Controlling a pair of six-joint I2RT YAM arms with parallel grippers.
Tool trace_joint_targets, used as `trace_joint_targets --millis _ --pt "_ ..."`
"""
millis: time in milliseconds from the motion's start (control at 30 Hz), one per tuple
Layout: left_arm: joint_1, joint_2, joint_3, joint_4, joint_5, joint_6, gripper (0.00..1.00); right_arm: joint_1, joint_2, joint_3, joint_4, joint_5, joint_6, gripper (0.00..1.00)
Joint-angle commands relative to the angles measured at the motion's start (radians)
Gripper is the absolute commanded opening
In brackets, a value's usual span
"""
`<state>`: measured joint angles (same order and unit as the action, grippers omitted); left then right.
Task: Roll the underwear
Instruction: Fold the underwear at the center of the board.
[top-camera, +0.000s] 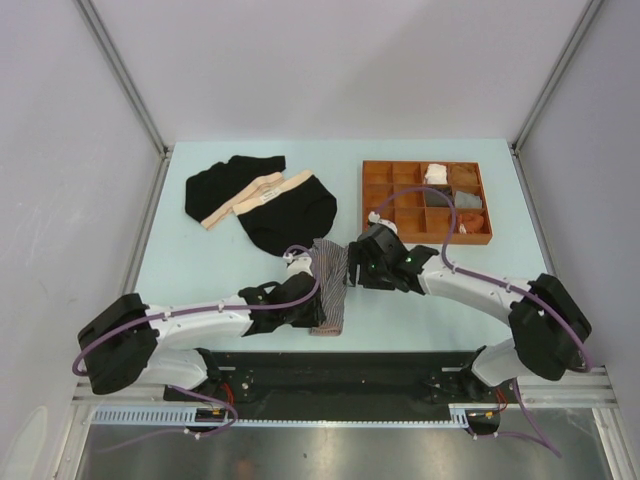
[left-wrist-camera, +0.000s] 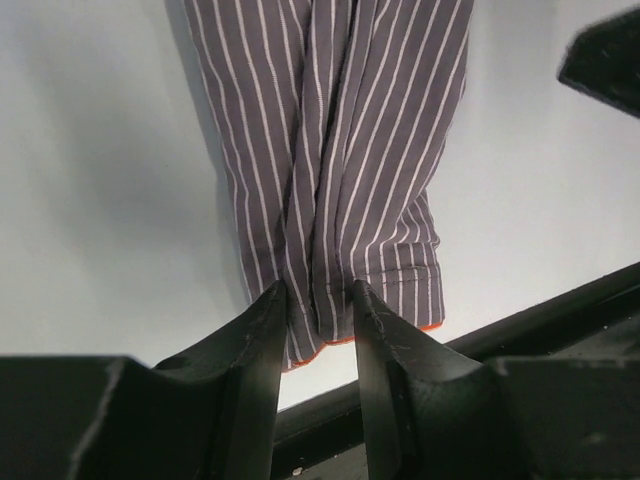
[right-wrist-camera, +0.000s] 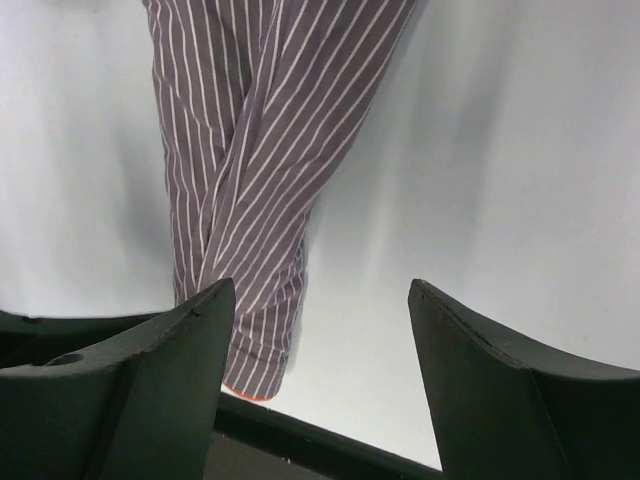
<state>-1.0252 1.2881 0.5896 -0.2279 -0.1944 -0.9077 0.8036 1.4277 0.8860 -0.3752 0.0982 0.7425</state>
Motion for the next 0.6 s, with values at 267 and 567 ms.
trace_joint_targets --millis 267,567 --pt "-0.012 0.019 -0.028 0.091 0.053 -0.017 0.16 -0.020 0.284 0.349 -0.079 0.138 -0.077 0.70" --pt "-0.010 0.028 -0.036 0.107 0.062 -0.010 0.01 -0.020 0.493 0.553 -0.195 0.198 -0.107 0.65"
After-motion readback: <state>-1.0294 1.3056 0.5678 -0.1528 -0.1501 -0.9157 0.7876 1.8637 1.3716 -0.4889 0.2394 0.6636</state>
